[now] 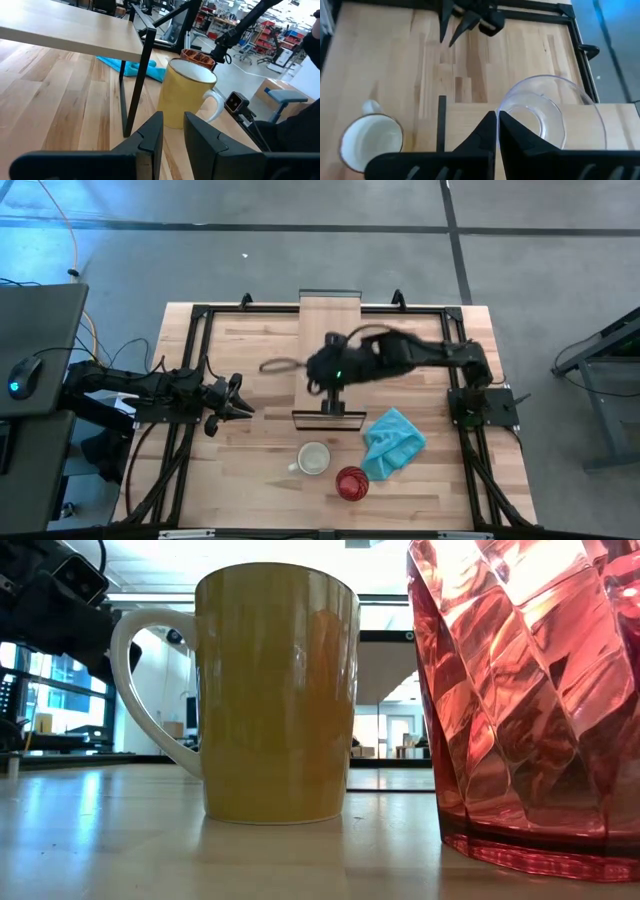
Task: Stack small to large cups/mugs on shelf
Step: Put the transparent cup on the shelf
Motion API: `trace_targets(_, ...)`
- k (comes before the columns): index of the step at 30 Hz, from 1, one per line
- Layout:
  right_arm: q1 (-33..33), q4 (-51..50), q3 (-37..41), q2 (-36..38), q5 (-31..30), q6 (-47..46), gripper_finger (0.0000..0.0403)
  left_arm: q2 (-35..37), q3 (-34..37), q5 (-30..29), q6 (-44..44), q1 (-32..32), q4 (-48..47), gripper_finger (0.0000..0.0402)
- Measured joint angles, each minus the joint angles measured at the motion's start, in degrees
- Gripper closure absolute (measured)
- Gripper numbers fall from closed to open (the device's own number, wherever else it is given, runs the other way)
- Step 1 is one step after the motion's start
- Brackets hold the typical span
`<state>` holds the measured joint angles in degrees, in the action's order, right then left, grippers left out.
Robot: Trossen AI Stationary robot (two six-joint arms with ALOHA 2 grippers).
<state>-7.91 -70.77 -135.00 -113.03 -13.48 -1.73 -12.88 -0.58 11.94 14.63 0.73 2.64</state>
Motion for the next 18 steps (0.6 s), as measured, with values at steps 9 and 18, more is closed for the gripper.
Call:
trace_targets(9, 11.1, -0.7, 0.0, 3.2, 7.2, -1.3, 0.0403, 0.0, 0.0, 0.0, 0.0, 0.0, 0.1, 0.0334)
trace_targets(18, 21.4, -1.2, 0.0, 2.4, 12.8, -0.5, 0.0403, 0.0, 0.0, 0.0, 0.0, 0.0, 0.2, 0.0334)
